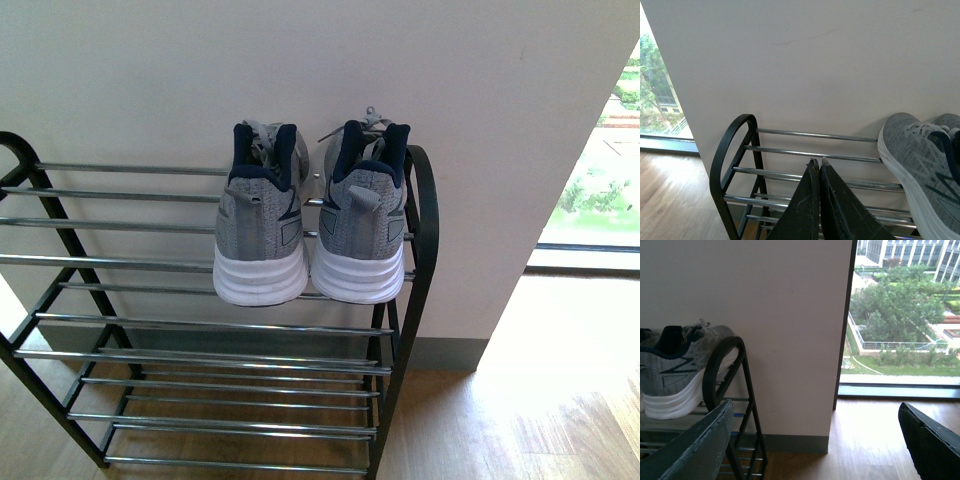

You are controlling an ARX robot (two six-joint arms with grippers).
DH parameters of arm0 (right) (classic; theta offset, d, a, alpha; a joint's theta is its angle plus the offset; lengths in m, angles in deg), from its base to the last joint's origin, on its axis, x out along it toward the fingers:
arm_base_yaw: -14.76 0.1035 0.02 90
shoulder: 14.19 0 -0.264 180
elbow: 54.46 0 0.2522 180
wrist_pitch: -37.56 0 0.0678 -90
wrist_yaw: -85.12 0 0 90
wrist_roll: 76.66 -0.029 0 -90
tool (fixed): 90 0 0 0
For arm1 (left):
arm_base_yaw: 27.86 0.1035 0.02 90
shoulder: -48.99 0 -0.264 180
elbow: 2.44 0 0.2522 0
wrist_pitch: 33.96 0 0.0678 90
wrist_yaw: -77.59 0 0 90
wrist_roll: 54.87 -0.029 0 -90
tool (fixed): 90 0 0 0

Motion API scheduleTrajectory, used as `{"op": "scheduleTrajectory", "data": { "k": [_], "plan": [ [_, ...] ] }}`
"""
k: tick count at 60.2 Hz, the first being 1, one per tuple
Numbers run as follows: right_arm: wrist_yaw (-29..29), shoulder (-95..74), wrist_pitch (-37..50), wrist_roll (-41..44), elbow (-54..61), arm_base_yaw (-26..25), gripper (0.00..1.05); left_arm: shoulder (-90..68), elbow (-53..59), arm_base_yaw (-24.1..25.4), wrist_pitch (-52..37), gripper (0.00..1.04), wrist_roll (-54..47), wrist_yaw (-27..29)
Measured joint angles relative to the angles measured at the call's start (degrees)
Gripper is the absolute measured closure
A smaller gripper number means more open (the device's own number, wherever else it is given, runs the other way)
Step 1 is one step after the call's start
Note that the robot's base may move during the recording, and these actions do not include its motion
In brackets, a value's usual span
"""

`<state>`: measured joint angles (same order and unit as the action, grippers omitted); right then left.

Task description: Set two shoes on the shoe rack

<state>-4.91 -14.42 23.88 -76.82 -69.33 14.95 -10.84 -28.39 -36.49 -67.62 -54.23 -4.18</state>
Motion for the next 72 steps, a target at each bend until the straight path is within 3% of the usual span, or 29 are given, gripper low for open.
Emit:
{"op": "scheduleTrajectory", "data": {
  "k": [23,35,72],
  "plan": [
    [-0.02,0.00,0.00,0.00,0.00,0.00,0.09,16.39,8.00,8.22,8.68,1.04,-0.07,-7.65],
    [0.00,0.00,0.00,0.00,0.00,0.00,0.09,20.02,11.30,8.37,8.92,1.04,-0.11,-8.20],
    [0.02,0.00,0.00,0.00,0.00,0.00,0.09,40.46,11.37,8.37,28.02,1.04,-0.15,-8.20]
  ]
}}
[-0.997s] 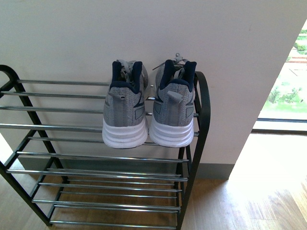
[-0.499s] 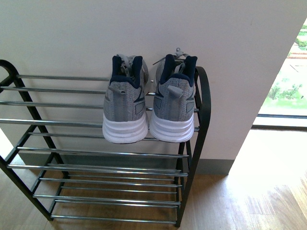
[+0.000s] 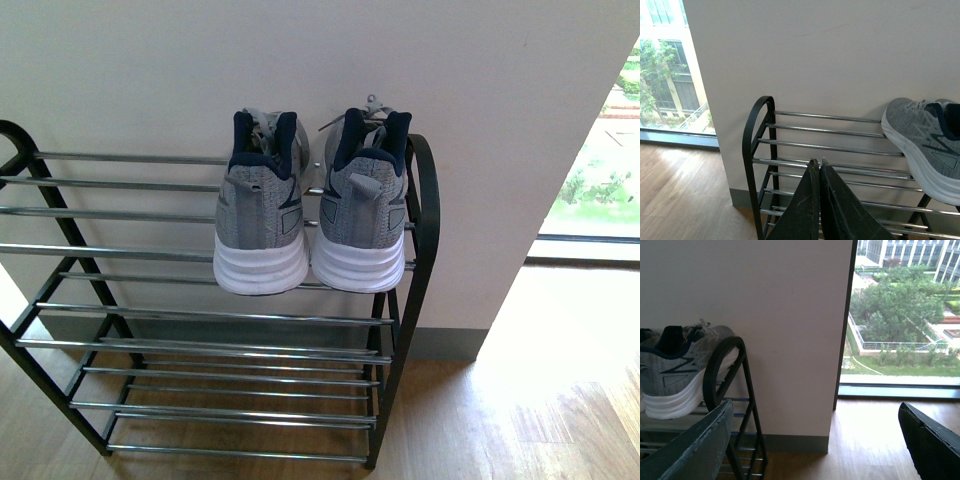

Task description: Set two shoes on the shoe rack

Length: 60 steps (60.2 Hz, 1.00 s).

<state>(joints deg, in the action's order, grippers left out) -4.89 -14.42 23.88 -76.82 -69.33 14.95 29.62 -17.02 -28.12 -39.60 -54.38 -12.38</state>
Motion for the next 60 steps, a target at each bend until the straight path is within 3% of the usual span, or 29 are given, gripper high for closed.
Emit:
{"op": "scheduleTrajectory", "data": {
  "k": [33,40,60],
  "plan": [
    [-0.02,0.00,0.00,0.00,0.00,0.00,0.09,9.38,0.00,0.00,9.38,1.04,0.00,-0.02],
    [-0.04,0.00,0.00,0.00,0.00,0.00,0.09,16.94,0.00,0.00,18.69,1.04,-0.02,-0.02],
    [0.00,0.00,0.00,0.00,0.00,0.00,0.09,18.45,0.00,0.07,19.41,1.02,0.00,0.00]
  ]
}}
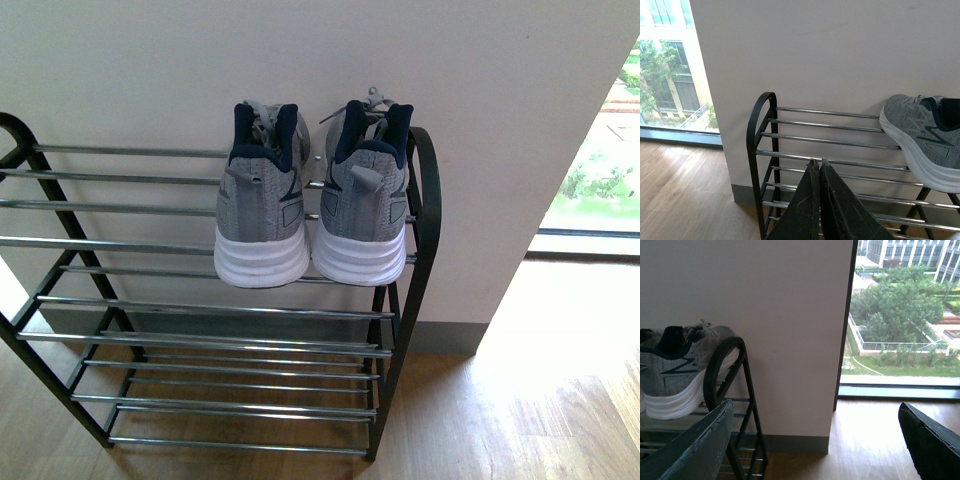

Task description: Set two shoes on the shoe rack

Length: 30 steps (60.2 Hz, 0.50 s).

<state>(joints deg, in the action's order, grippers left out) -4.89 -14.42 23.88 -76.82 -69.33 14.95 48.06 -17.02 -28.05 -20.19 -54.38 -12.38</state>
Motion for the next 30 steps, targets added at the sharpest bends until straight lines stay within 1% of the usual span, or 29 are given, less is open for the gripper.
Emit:
{"op": "scheduleTrajectory", "data": {
  "k": [1,3,6,8,13,17,21,22,24,25,30],
  "plan": [
    [0.00,0.00,0.00,0.00,0.00,0.00,0.09,0.00,0.00,0.00,0.00,1.01,0.00,0.00],
    [0.00,0.00,0.00,0.00,0.00,0.00,0.09,0.00,0.00,0.00,0.00,0.94,-0.02,0.00],
    [0.00,0.00,0.00,0.00,0.00,0.00,0.09,0.00,0.00,0.00,0.00,0.86,-0.02,0.00],
    [0.00,0.00,0.00,0.00,0.00,0.00,0.09,0.00,0.00,0.00,0.00,0.79,-0.02,0.00],
    [0.00,0.00,0.00,0.00,0.00,0.00,0.09,0.00,0.00,0.00,0.00,0.67,-0.02,0.00],
    [0.00,0.00,0.00,0.00,0.00,0.00,0.09,0.02,0.00,0.00,0.00,0.53,-0.02,0.00],
    [0.00,0.00,0.00,0.00,0.00,0.00,0.09,0.02,0.00,0.00,0.00,0.35,-0.02,0.00],
    [0.02,0.00,0.00,0.00,0.00,0.00,0.09,0.02,0.00,0.00,0.00,0.33,-0.02,0.00],
    [0.02,0.00,0.00,0.00,0.00,0.00,0.09,0.02,0.00,0.00,0.00,0.26,-0.02,0.09],
    [0.09,0.00,0.00,0.00,0.00,0.00,0.09,0.02,0.00,0.00,0.00,0.24,-0.02,0.11],
    [0.09,-0.02,0.00,0.00,0.00,0.00,0.09,0.02,0.00,0.00,0.00,0.09,-0.02,0.11]
  ]
}}
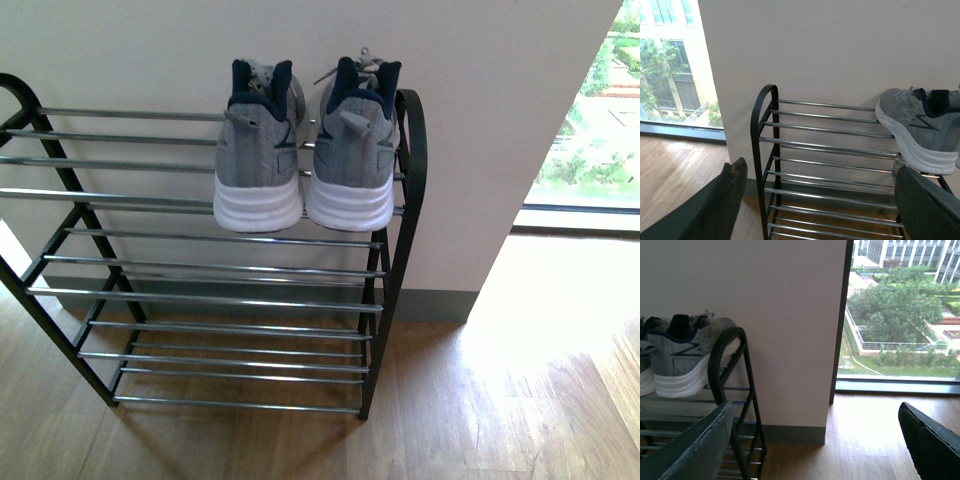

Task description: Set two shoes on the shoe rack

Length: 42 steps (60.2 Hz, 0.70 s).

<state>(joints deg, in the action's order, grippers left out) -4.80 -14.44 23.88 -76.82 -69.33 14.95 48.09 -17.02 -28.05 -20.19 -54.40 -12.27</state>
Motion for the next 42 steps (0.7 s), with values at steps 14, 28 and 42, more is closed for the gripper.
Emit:
{"op": "scheduleTrajectory", "data": {
  "k": [14,28,42],
  "plan": [
    [-0.24,0.00,-0.02,0.00,0.00,0.00,0.09,0.00,0.00,0.00,0.00,0.09,-0.15,-0.17],
    [-0.24,0.02,-0.02,-0.02,0.00,0.00,0.09,0.00,0.00,0.00,0.00,0.09,-0.17,-0.15],
    [-0.20,0.02,-0.07,0.00,0.00,0.00,0.09,0.00,0.00,0.00,0.02,0.09,-0.20,-0.15]
  ]
}}
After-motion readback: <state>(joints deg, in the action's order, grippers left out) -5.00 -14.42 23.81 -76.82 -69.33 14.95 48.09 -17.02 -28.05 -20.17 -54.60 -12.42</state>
